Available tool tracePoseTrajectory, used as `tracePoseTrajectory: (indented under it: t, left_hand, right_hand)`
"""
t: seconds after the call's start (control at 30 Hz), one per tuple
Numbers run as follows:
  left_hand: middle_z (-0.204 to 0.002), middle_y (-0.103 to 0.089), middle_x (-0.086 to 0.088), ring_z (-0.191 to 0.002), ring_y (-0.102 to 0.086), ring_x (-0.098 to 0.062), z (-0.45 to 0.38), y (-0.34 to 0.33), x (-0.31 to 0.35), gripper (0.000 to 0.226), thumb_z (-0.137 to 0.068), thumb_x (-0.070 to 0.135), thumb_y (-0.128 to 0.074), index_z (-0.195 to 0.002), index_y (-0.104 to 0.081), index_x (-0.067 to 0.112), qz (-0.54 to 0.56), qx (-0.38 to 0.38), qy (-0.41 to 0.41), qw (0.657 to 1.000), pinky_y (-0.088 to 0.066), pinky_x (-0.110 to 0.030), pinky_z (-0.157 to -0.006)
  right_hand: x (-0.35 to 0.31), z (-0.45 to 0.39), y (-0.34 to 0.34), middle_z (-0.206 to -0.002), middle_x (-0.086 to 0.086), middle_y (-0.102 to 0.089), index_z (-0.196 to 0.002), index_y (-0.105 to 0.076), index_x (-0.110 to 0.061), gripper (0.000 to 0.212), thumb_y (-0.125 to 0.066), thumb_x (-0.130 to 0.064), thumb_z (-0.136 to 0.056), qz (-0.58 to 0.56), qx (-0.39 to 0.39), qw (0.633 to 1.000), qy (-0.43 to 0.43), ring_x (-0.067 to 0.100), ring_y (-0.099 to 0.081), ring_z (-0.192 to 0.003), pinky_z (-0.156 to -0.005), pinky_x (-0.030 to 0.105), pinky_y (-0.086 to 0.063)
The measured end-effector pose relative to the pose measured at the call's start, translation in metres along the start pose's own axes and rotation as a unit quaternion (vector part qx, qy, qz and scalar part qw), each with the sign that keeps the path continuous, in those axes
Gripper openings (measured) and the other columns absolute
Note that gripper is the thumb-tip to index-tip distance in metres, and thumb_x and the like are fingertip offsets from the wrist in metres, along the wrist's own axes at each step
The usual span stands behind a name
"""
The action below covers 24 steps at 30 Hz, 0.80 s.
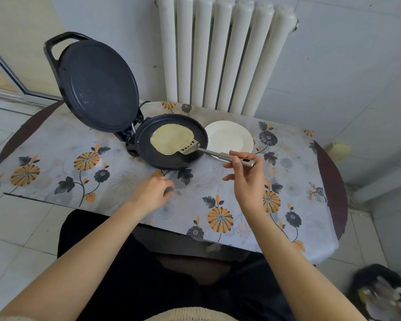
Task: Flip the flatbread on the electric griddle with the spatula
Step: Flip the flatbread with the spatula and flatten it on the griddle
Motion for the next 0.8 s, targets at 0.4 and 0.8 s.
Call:
tracePoseTrajectory:
  t: [0.4, 0.8]
  left_hand:
    - [-0.11, -0.07, -0.001, -0.093, -0.065, -0.021, 0.001, 0.0, 0.0, 0.018, -0.093, 0.018, -0.063, -0.108, -0.073, 0.017, 0.007, 0.001, 0.007, 1.0, -0.054, -0.033, -0.069]
    - [-0.108, -0.068, -0.002, -0.092, -0.064, -0.021, 0.001, 0.001, 0.001, 0.018, -0.092, 0.016, -0.062, -0.108, -0.072, 0.016, 0.005, -0.018, 0.013, 1.0, -0.056, -0.039, -0.074]
  right_hand:
    - [-0.034, -0.015, -0.003, -0.102, -0.014, -0.067, -0.108, -0.045, -0.018, 0.013, -0.057, -0.017, -0.104, 0.159, -0.013, 0.98, 0.119, 0.001, -0.072, -0.08, -0.064, 0.032, -0.062]
    - [-0.053, -0.024, 0.017, -0.083, -0.007, -0.071, -0.104, -0.05, -0.014, 0.016, -0.06, -0.026, -0.099, 0.149, 0.042, 0.978, 0.136, 0.012, -0.075, -0.066, -0.059, 0.043, -0.064]
Point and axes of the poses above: each hand's wrist, its own z-axis away from the middle knuckle, its own y-axis out of the back of the hand, x = y × z, the point moved 3 cm from there along -z, towards the middle knuckle
